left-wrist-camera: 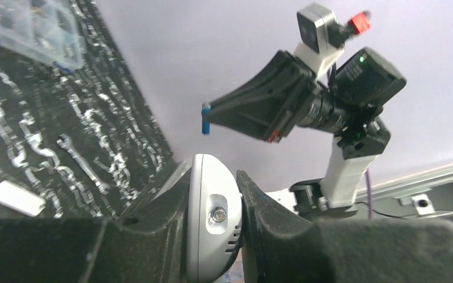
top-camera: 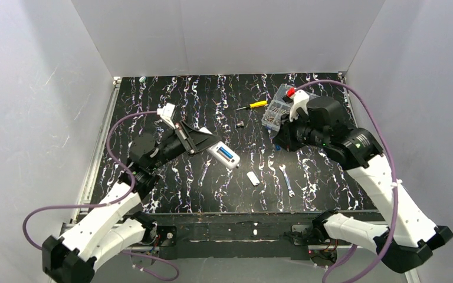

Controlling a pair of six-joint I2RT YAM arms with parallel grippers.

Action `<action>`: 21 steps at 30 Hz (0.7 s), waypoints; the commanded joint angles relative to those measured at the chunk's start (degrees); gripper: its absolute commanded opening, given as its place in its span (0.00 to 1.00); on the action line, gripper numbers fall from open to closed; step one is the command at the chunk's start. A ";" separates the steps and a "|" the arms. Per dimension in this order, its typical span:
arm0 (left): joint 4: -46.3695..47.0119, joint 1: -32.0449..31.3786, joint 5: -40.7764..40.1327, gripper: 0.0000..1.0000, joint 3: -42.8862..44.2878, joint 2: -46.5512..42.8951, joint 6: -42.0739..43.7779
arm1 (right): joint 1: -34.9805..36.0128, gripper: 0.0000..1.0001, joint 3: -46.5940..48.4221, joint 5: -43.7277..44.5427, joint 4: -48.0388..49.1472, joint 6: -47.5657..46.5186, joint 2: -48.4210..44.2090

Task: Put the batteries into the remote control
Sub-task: Load the battery into the remote control.

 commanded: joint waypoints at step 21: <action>11.25 -0.16 17.82 0.00 8.60 4.11 5.75 | 0.16 0.01 2.47 -14.84 6.19 -3.22 -10.56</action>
